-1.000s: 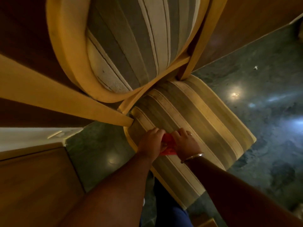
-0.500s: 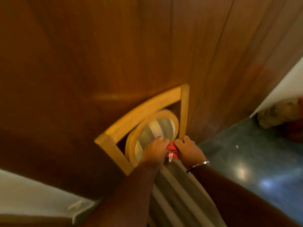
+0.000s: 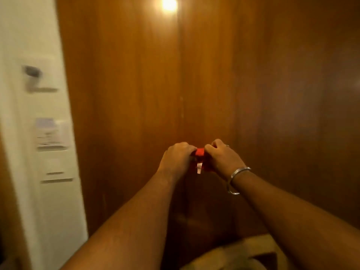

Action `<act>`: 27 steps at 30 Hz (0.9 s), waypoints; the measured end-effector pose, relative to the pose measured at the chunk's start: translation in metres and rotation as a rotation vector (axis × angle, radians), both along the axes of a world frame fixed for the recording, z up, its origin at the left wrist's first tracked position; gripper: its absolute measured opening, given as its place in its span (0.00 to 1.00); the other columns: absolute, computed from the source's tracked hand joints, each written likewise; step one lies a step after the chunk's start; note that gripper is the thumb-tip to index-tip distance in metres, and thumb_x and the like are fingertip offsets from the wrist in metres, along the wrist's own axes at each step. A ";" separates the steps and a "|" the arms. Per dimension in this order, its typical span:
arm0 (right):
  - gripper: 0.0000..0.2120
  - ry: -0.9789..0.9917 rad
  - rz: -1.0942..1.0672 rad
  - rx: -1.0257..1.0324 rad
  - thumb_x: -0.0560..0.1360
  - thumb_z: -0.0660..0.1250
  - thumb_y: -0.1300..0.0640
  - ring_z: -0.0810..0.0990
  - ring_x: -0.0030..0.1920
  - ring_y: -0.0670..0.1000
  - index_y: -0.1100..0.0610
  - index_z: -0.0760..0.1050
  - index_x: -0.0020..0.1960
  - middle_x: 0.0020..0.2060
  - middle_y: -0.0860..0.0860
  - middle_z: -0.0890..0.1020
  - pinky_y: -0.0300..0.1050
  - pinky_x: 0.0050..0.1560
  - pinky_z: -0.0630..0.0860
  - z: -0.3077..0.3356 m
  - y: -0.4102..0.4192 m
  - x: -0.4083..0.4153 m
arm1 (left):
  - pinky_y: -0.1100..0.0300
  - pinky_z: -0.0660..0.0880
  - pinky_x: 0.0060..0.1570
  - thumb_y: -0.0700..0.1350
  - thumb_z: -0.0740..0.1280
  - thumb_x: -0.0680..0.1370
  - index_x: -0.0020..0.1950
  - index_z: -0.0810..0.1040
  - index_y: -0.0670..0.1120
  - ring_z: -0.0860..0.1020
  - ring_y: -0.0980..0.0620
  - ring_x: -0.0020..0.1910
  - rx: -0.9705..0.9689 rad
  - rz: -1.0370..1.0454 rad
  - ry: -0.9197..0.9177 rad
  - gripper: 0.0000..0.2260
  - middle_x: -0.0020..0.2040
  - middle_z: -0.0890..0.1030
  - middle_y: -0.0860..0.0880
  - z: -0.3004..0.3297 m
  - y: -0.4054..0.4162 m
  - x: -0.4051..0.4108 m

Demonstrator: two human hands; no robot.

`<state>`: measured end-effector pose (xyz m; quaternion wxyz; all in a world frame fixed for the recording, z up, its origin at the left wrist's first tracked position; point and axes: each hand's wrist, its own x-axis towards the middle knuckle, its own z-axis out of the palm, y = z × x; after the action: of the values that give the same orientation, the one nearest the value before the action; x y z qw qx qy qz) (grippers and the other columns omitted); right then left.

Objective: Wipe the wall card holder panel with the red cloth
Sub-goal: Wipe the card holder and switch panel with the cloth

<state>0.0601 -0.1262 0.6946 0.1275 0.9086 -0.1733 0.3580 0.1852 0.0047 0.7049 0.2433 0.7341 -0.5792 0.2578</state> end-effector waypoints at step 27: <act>0.27 -0.121 0.370 -0.330 0.65 0.72 0.45 0.76 0.50 0.59 0.52 0.69 0.60 0.55 0.57 0.76 0.52 0.48 0.75 0.067 0.234 0.335 | 0.46 0.80 0.53 0.62 0.65 0.76 0.59 0.80 0.57 0.80 0.56 0.52 -0.682 0.217 0.163 0.16 0.52 0.83 0.58 0.008 0.242 0.331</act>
<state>0.3949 0.1078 0.7613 0.1959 0.8686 0.0493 0.4526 0.5162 0.2466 0.7124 0.4907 0.6861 -0.3574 0.4009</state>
